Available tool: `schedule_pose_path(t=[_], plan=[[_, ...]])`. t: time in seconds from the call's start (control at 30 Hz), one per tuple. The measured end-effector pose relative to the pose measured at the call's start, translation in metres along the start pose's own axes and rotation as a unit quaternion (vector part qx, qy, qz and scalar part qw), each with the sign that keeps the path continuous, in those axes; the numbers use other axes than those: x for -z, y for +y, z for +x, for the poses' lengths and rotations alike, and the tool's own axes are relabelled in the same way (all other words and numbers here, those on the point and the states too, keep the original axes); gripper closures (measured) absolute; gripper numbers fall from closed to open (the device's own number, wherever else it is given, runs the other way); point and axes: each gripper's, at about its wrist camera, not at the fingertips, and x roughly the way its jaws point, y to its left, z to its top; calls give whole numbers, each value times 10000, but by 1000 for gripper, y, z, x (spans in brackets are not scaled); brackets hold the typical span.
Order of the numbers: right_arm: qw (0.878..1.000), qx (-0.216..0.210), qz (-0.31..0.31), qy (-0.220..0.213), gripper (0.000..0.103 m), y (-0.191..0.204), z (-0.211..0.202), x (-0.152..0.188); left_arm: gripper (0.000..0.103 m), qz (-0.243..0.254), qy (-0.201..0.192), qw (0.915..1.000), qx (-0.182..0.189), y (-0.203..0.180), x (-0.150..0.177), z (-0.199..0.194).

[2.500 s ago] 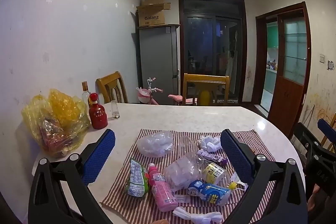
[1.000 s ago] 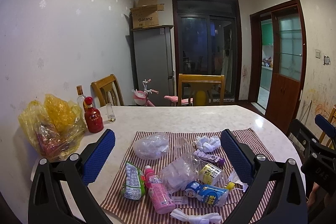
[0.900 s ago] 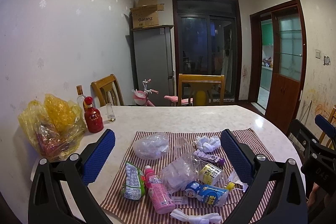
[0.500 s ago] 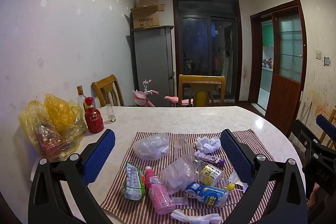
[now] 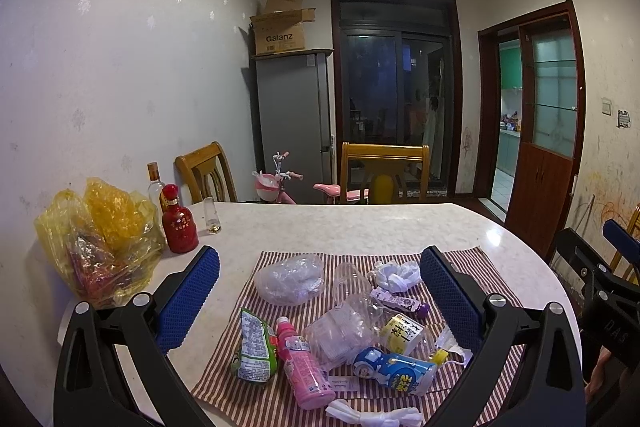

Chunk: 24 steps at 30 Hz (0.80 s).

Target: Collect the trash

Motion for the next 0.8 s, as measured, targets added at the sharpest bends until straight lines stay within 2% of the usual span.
schedule_pose_path(t=[0.8], plan=[[10000,1,-17,-6,4,1,0,-2,6,-20,-10,10000,24,0,2,0]])
